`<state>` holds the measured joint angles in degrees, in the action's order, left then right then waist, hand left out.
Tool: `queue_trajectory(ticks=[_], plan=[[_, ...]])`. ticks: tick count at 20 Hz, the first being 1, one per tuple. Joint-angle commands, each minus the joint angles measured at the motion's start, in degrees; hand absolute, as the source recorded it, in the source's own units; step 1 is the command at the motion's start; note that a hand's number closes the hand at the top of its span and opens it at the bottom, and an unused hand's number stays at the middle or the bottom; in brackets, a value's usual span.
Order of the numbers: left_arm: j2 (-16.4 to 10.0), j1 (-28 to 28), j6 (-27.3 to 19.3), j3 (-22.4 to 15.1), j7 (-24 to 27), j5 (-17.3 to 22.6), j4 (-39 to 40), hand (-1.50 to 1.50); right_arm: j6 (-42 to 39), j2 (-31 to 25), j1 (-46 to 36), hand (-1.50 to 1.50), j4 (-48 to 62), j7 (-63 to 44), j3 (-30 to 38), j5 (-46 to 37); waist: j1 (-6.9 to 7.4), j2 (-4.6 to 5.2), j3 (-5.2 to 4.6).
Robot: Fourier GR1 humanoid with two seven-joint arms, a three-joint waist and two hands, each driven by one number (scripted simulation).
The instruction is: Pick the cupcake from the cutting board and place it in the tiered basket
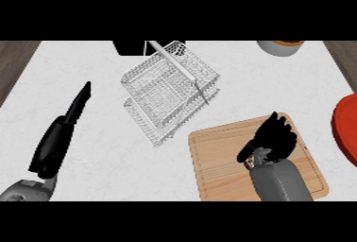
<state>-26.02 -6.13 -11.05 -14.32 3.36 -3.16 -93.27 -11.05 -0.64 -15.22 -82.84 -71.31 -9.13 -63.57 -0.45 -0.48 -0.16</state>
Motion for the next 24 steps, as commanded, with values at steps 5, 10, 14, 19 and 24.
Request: queue_trajectory(ticks=[5,10,14,19,24], plan=[[1.6,-0.4,-0.5,-1.3,-1.4,-2.1,-0.4,0.0,-1.2,0.6,4.7,-1.5,-4.3,-13.9,-1.3,0.6,0.13,0.14,0.1],[1.0,-3.5,1.6,1.3,-1.1,-0.4,1.6,0.0,1.8,0.6,6.3,-1.5,-2.8,-13.9,-3.7,-0.9,0.19,0.5,0.09],[1.4,1.4,1.0,-0.1,-0.1,-1.6,-2.0,0.0,3.9,0.6,8.6,-1.5,-4.1,-13.9,-4.0,-0.3,0.96,0.32,0.13],[1.1,-1.5,2.6,2.1,0.3,-0.8,1.3,0.0,3.2,0.6,8.4,-1.5,-4.2,-13.9,-3.2,-0.9,0.33,0.48,0.1],[1.9,-1.8,1.8,1.3,-2.5,-2.8,-0.8,0.0,2.1,0.6,6.1,-1.5,-1.0,-13.9,-2.8,1.8,0.68,0.46,0.15]])
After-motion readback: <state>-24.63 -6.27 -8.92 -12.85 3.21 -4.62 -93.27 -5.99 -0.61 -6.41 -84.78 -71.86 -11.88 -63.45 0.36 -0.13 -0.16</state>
